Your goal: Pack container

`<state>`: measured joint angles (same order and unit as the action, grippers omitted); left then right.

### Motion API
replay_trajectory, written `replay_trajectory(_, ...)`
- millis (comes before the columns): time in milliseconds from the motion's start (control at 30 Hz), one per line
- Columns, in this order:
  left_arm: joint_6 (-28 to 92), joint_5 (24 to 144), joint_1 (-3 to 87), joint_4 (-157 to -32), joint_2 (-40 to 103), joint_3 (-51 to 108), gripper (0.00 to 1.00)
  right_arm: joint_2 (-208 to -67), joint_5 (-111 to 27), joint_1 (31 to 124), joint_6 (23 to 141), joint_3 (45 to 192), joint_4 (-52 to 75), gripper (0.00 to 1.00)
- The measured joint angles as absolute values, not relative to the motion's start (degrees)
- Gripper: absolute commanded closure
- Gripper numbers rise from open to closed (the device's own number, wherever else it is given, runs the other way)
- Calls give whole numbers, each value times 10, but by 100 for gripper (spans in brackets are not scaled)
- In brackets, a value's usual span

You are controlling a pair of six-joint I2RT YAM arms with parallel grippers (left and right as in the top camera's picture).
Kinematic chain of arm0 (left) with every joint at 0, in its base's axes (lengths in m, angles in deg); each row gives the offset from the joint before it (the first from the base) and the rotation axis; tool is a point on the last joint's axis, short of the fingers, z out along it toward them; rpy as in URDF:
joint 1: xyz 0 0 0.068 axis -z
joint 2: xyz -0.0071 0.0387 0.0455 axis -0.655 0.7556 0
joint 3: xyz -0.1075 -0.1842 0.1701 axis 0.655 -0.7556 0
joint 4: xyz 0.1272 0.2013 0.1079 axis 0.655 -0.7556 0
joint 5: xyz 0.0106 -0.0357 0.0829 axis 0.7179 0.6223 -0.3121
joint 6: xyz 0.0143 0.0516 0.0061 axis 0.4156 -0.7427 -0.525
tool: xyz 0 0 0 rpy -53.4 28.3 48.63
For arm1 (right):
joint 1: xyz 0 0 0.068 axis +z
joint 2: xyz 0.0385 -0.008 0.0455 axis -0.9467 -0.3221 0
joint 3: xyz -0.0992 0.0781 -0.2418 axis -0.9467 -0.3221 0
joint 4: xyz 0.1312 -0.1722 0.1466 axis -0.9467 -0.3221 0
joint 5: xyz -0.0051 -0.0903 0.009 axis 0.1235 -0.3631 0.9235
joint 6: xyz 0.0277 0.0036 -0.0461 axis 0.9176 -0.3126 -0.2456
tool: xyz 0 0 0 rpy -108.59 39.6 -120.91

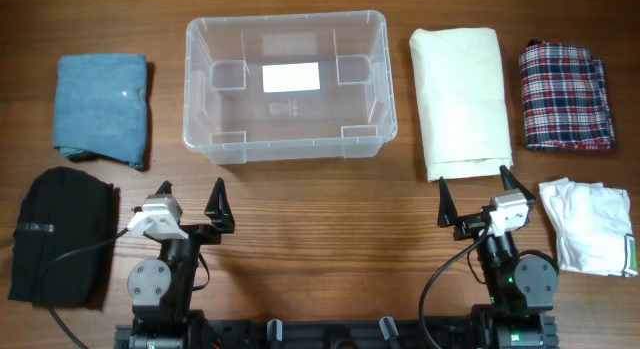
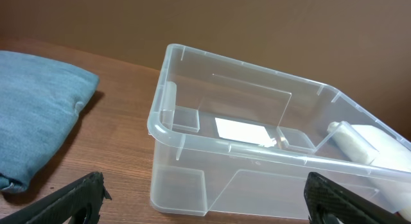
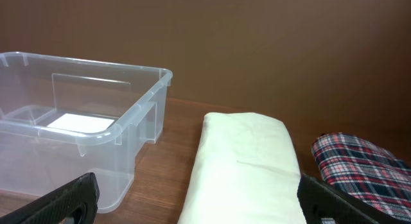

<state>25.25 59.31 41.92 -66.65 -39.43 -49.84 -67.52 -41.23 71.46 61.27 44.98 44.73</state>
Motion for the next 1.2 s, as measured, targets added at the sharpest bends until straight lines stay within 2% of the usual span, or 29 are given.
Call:
replay_trajectory(967,252,593,419,-667,-394,-498,0,-676,-397,714,599,450,481,0)
replay_trajectory(1200,252,593,419,-667,-394,-498,0,-676,-471,715,662,450,480,0)
